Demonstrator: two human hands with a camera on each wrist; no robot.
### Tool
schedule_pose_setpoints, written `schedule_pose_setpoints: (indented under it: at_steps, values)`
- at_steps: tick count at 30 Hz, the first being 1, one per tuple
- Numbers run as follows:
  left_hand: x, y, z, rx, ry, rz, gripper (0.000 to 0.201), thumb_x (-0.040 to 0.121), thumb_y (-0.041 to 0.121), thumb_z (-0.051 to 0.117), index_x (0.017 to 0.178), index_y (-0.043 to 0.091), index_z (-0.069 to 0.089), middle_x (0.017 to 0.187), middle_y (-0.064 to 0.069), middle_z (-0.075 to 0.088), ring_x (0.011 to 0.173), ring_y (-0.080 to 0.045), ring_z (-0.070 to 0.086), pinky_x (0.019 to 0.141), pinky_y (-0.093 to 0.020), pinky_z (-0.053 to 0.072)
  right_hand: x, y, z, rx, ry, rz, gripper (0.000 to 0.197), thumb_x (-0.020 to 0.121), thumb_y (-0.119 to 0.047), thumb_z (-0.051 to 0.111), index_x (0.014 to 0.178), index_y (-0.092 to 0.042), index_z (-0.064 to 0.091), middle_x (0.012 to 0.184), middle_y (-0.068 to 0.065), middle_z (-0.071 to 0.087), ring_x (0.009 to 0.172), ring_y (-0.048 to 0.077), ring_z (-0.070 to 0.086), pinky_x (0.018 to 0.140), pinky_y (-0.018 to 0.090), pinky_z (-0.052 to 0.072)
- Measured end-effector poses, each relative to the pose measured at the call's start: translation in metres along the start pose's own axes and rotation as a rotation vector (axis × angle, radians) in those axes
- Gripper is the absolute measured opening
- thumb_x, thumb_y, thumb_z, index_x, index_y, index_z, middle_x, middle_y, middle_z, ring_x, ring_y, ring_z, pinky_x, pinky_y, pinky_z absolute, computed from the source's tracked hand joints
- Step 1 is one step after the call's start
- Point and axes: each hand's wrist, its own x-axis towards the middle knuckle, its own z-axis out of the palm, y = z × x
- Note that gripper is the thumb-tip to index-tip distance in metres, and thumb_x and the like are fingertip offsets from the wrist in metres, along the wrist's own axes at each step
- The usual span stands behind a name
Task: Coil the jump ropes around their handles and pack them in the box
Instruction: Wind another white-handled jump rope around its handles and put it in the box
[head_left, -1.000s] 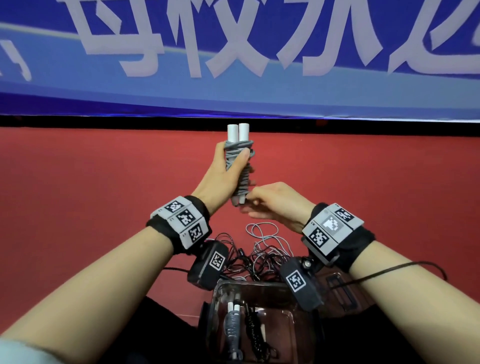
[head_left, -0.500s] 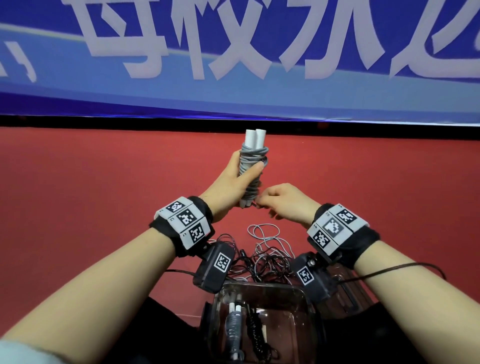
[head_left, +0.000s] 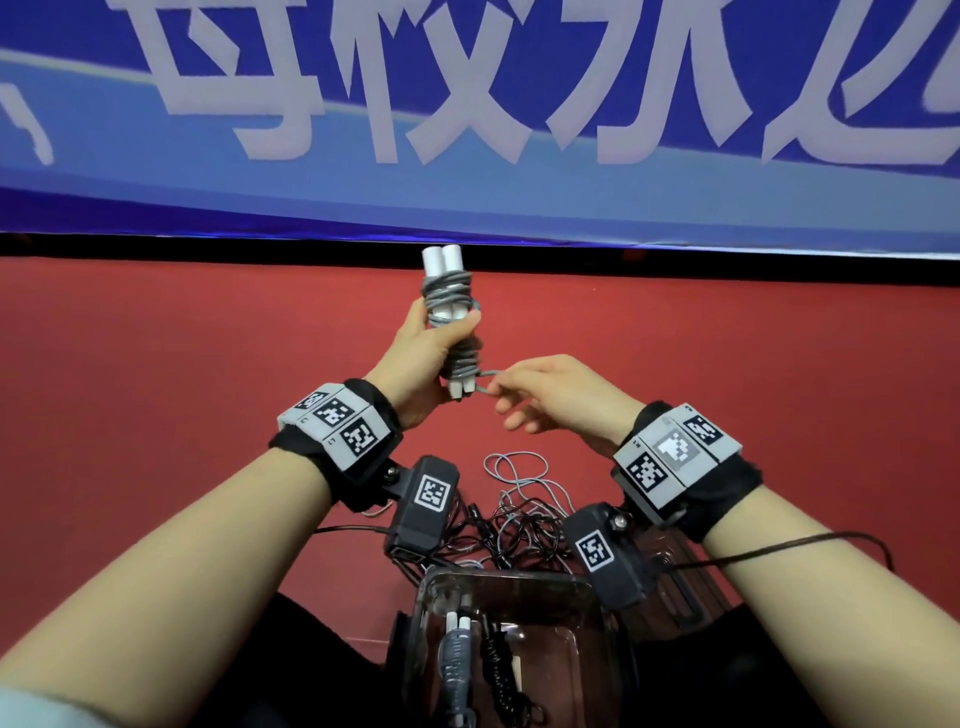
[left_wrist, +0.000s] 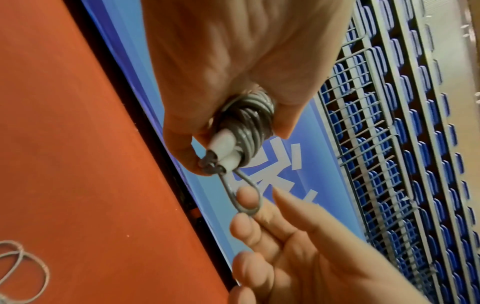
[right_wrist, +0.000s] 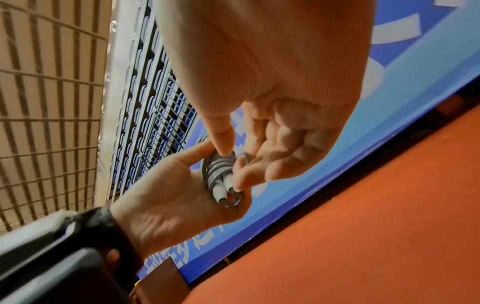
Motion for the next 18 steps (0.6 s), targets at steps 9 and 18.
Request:
schedule_pose_setpoints:
  at_steps: [9,18]
  values:
    - [-0.01,-0.005,-0.008,-0.235,0.009,-0.398,0.026,0.094,0.042,0.05,0.087,0.018,0.058,0.079,-0.007,0.057,0.072,-0.02,0.056,0.077,-0.035,0.047,0.01,0.017,-0.015,-0.011,0.23,0.002,0.034,0.095,-0.028,0.059,0.125,-0.016,0.05,0.101,0.005,0.065,0.079,0.016,0.064,0.061,0.026,0.049]
    - [-0.026,-0.013,0.022,-0.163,-0.183,-0.468,0.031,0.097,0.041,0.049,0.113,0.018,0.06,0.1,-0.015,0.06,0.086,-0.03,0.065,0.08,-0.047,0.054,0.014,0.019,0.0,0.023,0.104,0.052,0.038,0.095,-0.038,0.057,0.116,-0.007,0.063,0.112,0.009,0.07,0.099,0.023,0.067,0.073,0.029,0.054]
